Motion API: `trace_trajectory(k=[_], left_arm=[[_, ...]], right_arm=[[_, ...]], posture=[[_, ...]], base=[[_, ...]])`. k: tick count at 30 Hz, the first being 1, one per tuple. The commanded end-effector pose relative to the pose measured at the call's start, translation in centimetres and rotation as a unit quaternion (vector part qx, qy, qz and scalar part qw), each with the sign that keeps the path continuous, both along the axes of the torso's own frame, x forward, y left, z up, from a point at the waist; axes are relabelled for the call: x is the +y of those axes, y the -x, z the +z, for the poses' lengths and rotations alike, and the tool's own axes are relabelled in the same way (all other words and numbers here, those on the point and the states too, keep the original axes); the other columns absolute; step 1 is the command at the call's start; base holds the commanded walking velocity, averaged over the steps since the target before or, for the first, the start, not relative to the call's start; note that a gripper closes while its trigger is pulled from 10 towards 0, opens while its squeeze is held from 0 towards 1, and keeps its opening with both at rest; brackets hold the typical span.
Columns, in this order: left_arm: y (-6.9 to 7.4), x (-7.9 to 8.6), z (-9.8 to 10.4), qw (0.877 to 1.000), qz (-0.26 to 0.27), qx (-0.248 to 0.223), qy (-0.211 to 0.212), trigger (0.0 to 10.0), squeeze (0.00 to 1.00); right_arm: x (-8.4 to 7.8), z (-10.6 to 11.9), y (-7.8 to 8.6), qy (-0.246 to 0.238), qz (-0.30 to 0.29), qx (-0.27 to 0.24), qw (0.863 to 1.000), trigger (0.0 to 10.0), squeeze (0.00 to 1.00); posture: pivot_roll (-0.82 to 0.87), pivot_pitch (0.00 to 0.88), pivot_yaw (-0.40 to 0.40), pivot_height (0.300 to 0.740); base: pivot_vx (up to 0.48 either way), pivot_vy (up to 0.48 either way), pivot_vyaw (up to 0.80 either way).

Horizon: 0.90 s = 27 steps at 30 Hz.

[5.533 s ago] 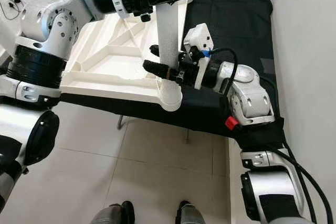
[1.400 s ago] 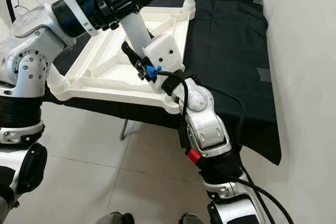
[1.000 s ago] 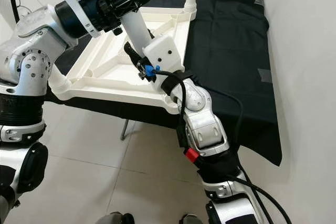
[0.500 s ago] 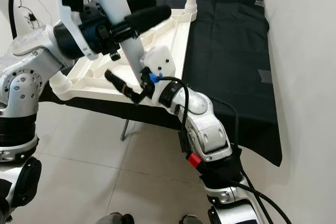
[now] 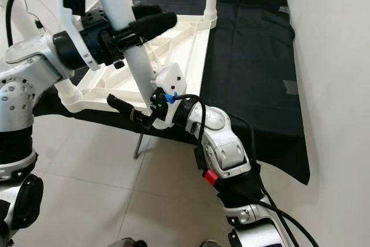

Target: Building children table

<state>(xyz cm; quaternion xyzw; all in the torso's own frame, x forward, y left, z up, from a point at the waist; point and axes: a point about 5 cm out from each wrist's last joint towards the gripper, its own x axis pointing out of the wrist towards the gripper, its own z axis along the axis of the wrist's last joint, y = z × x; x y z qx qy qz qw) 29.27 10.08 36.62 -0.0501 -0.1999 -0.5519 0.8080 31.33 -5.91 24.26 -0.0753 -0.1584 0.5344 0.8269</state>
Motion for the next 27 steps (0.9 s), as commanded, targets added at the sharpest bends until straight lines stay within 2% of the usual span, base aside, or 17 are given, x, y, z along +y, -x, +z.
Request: trace_trajectory(k=[1,8,10,12,16,20,22,27], left_arm=[[4.9,-4.9,1.8,0.965,-0.257,-0.036,0.049,0.0,0.00],[4.8,-4.9,1.9,0.963,-0.262,-0.024,0.054,0.0,0.00],[4.8,-4.9,1.9,0.962,-0.266,-0.014,0.057,0.0,0.00],[4.8,-4.9,1.9,0.962,-0.266,-0.014,0.057,0.0,0.00],[4.8,-4.9,1.8,0.961,-0.272,0.000,0.054,0.0,0.00],[4.9,-4.9,1.5,0.960,-0.276,0.017,0.046,0.0,0.00],[2.6,-5.2,0.5,0.962,-0.268,0.042,0.044,0.0,0.00],[1.4,-5.4,-0.3,0.962,-0.262,0.060,0.040,0.0,0.00]], right_arm=[[4.6,-1.3,1.0,0.034,0.097,0.017,0.995,10.0,0.00],[4.8,-2.7,0.2,0.065,0.081,0.020,0.994,10.0,0.00],[4.8,-3.1,-0.7,0.080,0.050,0.014,0.995,10.0,0.00],[4.8,-3.1,-0.7,0.080,0.050,0.014,0.995,10.0,0.00],[4.5,-3.1,-1.7,0.085,0.018,0.007,0.996,10.0,0.00],[4.1,-2.8,-1.9,0.078,0.032,0.005,0.996,10.0,0.00],[4.2,-2.4,-1.5,0.058,0.063,0.010,0.996,10.0,0.00],[4.6,-1.8,-1.0,0.031,0.100,0.012,0.994,10.0,0.00]], posture=[[0.01,0.091,0.057,0.740],[0.02,0.090,0.053,0.740],[0.02,0.088,0.052,0.740],[0.02,0.088,0.052,0.740],[0.02,0.089,0.051,0.740],[0.02,0.089,0.051,0.740],[0.01,0.092,0.050,0.740],[0.01,0.093,0.053,0.740]], base=[[0.000,0.000,0.00],[0.000,0.000,0.00],[0.000,0.000,0.00],[0.000,0.000,0.00],[0.000,0.000,0.00],[0.000,0.000,0.00],[0.000,0.000,0.00],[0.000,0.000,0.00]])
